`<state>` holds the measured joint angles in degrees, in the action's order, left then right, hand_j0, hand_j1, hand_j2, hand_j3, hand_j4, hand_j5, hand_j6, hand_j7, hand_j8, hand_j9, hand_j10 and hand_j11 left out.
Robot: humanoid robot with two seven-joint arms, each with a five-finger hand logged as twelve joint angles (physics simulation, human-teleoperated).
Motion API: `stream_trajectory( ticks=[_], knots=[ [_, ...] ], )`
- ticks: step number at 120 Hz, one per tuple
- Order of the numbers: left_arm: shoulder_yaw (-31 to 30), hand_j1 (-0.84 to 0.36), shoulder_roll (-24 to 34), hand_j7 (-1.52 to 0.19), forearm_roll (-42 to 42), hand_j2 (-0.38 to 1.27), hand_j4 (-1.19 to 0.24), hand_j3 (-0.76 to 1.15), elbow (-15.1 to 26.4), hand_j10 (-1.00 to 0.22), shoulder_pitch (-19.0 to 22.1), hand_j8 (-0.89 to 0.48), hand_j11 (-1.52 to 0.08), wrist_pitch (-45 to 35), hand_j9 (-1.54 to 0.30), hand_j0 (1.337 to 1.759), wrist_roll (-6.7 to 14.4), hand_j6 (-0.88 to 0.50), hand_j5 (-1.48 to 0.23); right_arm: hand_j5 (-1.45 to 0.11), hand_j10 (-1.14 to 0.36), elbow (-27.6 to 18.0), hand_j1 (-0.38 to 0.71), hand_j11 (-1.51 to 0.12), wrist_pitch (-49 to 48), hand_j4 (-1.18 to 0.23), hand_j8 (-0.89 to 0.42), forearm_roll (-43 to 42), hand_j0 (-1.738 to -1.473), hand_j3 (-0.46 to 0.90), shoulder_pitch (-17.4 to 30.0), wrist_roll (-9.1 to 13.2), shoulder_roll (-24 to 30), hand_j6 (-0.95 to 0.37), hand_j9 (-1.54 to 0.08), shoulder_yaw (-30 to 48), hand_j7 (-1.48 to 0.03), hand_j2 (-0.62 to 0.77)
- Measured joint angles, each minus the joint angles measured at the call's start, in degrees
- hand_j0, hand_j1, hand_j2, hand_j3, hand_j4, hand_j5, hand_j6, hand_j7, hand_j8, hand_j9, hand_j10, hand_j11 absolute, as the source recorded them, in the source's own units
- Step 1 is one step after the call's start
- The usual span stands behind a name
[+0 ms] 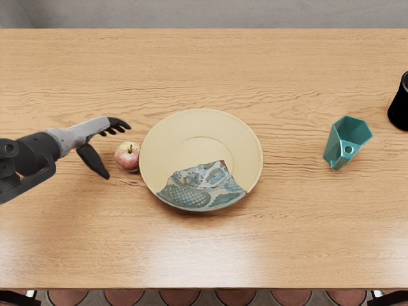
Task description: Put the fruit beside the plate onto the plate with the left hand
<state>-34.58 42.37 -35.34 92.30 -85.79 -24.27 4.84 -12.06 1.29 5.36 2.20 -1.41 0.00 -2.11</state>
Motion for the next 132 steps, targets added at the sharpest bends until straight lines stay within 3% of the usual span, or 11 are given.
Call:
stream_trajectory(
  ticks=[34,62,132],
  knots=[
    [-1.35,0.05,-7.62,-0.32,1.94,0.05,-0.25,0.00,-4.63,-0.25,-0.17,-0.25,-0.32,-2.42,-0.32,1.658,1.84,-0.25,-0.32,-0.04,-0.03,-0.01,-0.31,-0.04,0.01,-0.03,-0.03,0.00,-1.658,0.00,0.00,-0.01,0.00,-0.03,-0.04,0.00,-0.04,-0.01],
    [-2.47,0.05,-10.17,-0.32,2.88,0.05,-0.25,0.00,-8.34,-0.25,-0.08,-0.25,-0.32,-1.77,-0.32,1.658,4.08,-0.25,-0.32,-0.04,-0.03,0.00,-0.31,-0.04,0.01,-0.03,-0.03,0.00,-1.658,0.00,0.00,0.00,0.00,-0.03,-0.04,0.00,-0.04,-0.01],
    [-2.40,0.00,-13.51,-0.38,6.80,0.06,-0.29,0.00,-8.99,-0.29,0.95,-0.29,-0.38,-2.08,-0.38,1.658,4.86,-0.29,-0.38,-0.04,-0.03,0.00,-0.31,-0.04,0.01,-0.03,-0.03,0.00,-1.658,0.00,0.00,0.00,0.00,-0.03,-0.04,0.00,-0.04,-0.01]
  ],
)
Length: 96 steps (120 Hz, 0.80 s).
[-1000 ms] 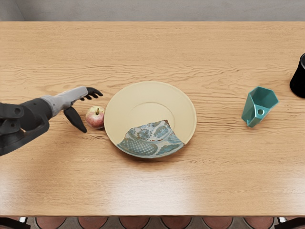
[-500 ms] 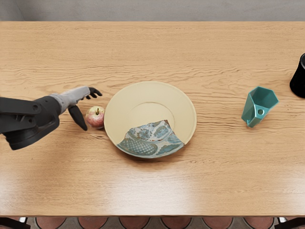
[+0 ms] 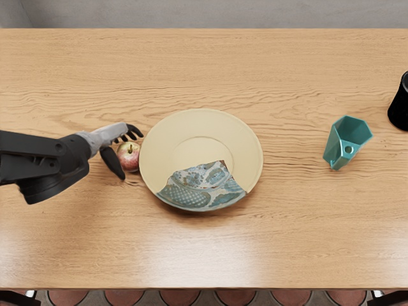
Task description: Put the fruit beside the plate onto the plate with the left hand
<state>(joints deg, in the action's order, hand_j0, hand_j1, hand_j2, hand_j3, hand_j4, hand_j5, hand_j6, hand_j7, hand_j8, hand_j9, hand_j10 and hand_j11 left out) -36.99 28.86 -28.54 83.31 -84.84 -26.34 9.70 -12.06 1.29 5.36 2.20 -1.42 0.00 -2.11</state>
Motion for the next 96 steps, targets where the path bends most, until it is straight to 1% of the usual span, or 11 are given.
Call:
stream_trajectory(
  ticks=[19,30,39,56,96],
  knots=[
    [0.88,-0.02,-0.76,-0.40,2.55,0.06,-0.31,0.00,-0.13,-0.31,0.38,-0.31,-0.40,-1.84,-0.40,1.658,-0.33,-0.31,-0.40,-0.04,-0.03,0.00,-0.31,-0.04,0.01,-0.03,-0.03,0.00,-1.658,0.00,0.00,0.00,0.00,-0.03,-0.04,0.00,-0.04,-0.01],
    [1.15,0.02,-1.00,-0.41,3.49,0.04,-0.31,0.00,-0.15,-0.31,0.52,-0.31,-0.41,-3.16,-0.41,1.657,-0.43,-0.31,-0.41,-0.04,-0.03,0.00,-0.31,-0.04,-0.01,-0.03,-0.03,0.00,-1.658,0.00,0.00,0.01,0.00,-0.03,-0.04,0.00,-0.04,-0.01],
    [1.32,0.03,-1.08,-0.41,4.10,0.04,-0.32,0.00,-0.30,-0.32,0.72,-0.32,-0.41,-3.79,-0.41,1.657,-0.49,-0.32,-0.41,-0.04,-0.03,-0.01,-0.31,-0.04,-0.01,-0.03,-0.03,0.00,-1.658,0.00,0.00,0.01,0.00,-0.03,-0.04,0.00,-0.04,-0.01],
    [1.38,0.00,-1.36,-0.42,4.71,0.06,-0.32,0.00,-0.59,-0.32,1.15,-0.32,-0.42,-5.37,-0.42,1.657,-0.56,-0.32,-0.42,-0.04,-0.03,0.00,-0.31,-0.04,-0.01,-0.03,-0.03,0.00,-1.658,0.00,0.00,0.00,0.00,-0.03,-0.04,0.00,-0.04,-0.01],
    [1.42,-0.02,-0.99,-0.41,4.74,0.06,-0.31,0.00,1.14,-0.31,1.87,-0.31,-0.41,-6.14,-0.41,1.658,-0.60,-0.31,-0.41,-0.04,-0.03,0.00,-0.31,-0.04,0.00,-0.03,-0.03,0.00,-1.658,0.00,0.00,0.00,0.00,-0.03,-0.04,0.00,-0.04,-0.01]
  ],
)
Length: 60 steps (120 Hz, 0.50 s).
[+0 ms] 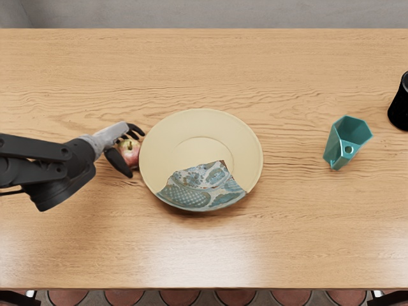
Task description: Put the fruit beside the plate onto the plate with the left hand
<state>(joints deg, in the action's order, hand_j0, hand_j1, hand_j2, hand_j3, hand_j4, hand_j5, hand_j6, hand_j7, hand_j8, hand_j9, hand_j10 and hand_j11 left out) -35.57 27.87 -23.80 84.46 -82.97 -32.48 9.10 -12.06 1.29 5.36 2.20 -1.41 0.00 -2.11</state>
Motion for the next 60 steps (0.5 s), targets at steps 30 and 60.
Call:
stream_trajectory(
  ticks=[30,60],
  knots=[
    [0.32,-0.06,-0.81,-0.45,0.00,0.07,-0.34,0.00,-0.23,-0.34,0.09,-0.34,-0.45,-0.18,-0.45,1.658,-0.04,-0.34,-0.45,-0.04,-0.03,0.00,-0.31,-0.04,-0.01,-0.03,-0.03,0.00,-1.658,0.00,0.00,0.00,0.00,-0.03,-0.04,0.00,-0.04,-0.01],
    [0.43,-0.19,-1.59,-0.59,0.08,0.12,-0.45,0.00,-0.64,-0.44,0.68,-0.39,-0.60,-0.16,-0.60,1.657,-0.07,-0.45,-0.59,-0.04,-0.03,0.01,-0.31,-0.04,0.00,-0.03,-0.03,0.00,-1.658,0.00,0.00,0.00,0.00,-0.03,-0.04,0.00,-0.04,-0.01]
  ],
)
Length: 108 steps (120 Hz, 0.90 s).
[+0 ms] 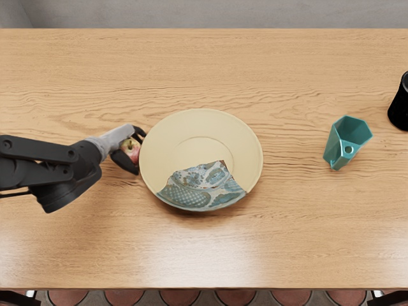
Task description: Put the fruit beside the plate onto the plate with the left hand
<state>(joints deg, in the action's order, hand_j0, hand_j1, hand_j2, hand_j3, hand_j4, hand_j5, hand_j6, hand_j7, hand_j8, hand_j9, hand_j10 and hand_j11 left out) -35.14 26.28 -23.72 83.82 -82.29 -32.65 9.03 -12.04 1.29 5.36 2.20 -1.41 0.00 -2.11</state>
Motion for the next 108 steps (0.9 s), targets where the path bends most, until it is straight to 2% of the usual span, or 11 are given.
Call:
stream_trajectory(
  ticks=[10,32,37,56,77,95,108],
  knots=[
    [-0.02,-0.24,0.00,-0.67,0.14,0.16,-0.50,0.00,-0.17,-0.43,0.03,-0.37,-0.69,0.03,-0.69,1.654,-0.03,-0.42,-0.67,-0.04,-0.03,0.00,-0.31,-0.04,-0.02,-0.03,-0.03,0.00,-1.658,0.00,0.00,0.00,0.00,-0.03,-0.04,0.00,-0.04,-0.01],
    [-0.05,-0.32,0.08,-0.99,-0.44,0.24,-0.64,0.00,-0.55,-0.28,0.10,-0.17,-0.98,0.63,-0.99,1.647,-0.16,-0.25,-0.99,-0.04,-0.03,-0.01,-0.31,-0.04,-0.01,-0.03,-0.03,0.00,-1.658,0.00,0.00,-0.01,0.00,-0.03,-0.04,0.00,-0.04,-0.01],
    [-0.07,-0.33,0.09,-1.04,-0.59,0.26,-0.67,0.00,-0.59,-0.28,0.11,-0.15,-1.03,0.79,-1.03,1.646,-0.17,-0.23,-1.04,-0.04,-0.03,-0.01,-0.31,-0.04,-0.01,-0.03,-0.03,0.00,-1.658,0.00,0.00,-0.01,0.00,-0.03,-0.04,0.00,-0.04,-0.01],
    [-0.19,-0.32,0.53,-1.18,-1.06,0.28,-0.60,0.00,-0.62,-0.26,0.02,-0.09,-1.15,1.70,-1.13,1.641,-0.09,-0.18,-1.21,-0.04,-0.03,-0.01,-0.31,-0.04,0.00,-0.03,-0.03,0.00,-1.658,0.00,0.00,0.00,0.00,-0.03,-0.04,0.00,-0.04,-0.01],
    [-0.19,-0.33,2.44,-1.22,-1.54,0.28,-0.59,0.00,-0.63,-0.25,-0.43,-0.07,-1.22,1.72,-1.19,1.635,0.01,-0.17,-1.24,-0.04,-0.03,-0.03,-0.31,-0.04,0.00,-0.03,-0.03,0.00,-1.658,0.00,0.00,0.01,0.00,-0.03,-0.04,0.00,-0.04,-0.01],
    [-0.14,-0.36,5.62,-1.22,-1.94,0.36,-0.56,0.00,-0.39,-0.23,-1.62,-0.05,-1.25,2.32,-1.21,1.632,0.00,-0.15,-1.25,-0.04,-0.03,-0.02,-0.31,-0.04,-0.01,-0.03,-0.03,0.00,-1.658,0.00,0.00,0.01,0.00,-0.03,-0.04,0.00,-0.04,-0.01],
    [-0.12,-0.30,8.26,-1.21,-2.05,0.26,-0.59,0.00,0.65,-0.25,-4.41,-0.08,-1.24,3.00,-1.20,1.635,-0.01,-0.18,-1.25,-0.04,-0.03,-0.01,-0.31,-0.04,0.00,-0.03,-0.03,0.00,-1.658,0.00,0.00,0.01,0.00,-0.03,-0.04,0.00,-0.04,-0.01]
  ],
)
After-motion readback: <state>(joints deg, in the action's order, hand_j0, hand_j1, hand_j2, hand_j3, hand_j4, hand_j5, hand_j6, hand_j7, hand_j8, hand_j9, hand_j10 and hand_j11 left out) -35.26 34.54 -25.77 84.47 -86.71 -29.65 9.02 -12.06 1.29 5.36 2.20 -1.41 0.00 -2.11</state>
